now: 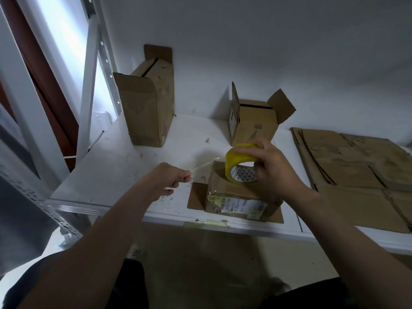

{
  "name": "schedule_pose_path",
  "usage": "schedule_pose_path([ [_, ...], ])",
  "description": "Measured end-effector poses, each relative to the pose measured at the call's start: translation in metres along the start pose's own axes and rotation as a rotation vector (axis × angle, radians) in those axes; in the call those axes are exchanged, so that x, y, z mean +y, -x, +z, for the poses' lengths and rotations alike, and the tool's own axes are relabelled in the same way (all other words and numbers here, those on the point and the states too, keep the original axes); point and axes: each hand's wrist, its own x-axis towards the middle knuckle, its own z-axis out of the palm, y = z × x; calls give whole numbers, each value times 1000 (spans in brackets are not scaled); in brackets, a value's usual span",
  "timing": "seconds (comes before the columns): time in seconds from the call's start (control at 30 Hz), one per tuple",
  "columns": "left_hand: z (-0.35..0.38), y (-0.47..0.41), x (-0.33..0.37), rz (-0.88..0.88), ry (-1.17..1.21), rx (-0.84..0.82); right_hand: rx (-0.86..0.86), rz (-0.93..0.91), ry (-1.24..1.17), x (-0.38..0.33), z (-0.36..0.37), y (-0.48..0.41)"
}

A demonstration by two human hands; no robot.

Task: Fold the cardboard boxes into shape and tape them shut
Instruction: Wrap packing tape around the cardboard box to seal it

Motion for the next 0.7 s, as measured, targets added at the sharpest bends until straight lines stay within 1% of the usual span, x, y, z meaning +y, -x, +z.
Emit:
schedule_pose_path([
  [0.03,0,-2,-2,-15,3,9,35,35,-69,0,2,3],
  [0.1,2,-4,-5,-38,17,-4,102,68,-129,0,6,9],
  [0.17,9,-6,-8,-41,16,-18,139,67,-140,0,9,13],
  [0.27,18,-10,-12,-35,-29,12,161,38,-119,1,8,14],
  [0.43,22,-15,-13,-31,-15,13,160,63,-96,1,6,19],
  [0.6,19,-21,-17,-29,-60,78,116,72,27,-11,10,13],
  [0.7,25,-24,-22,-52,-76,72,105,62,54,-16,12,10],
])
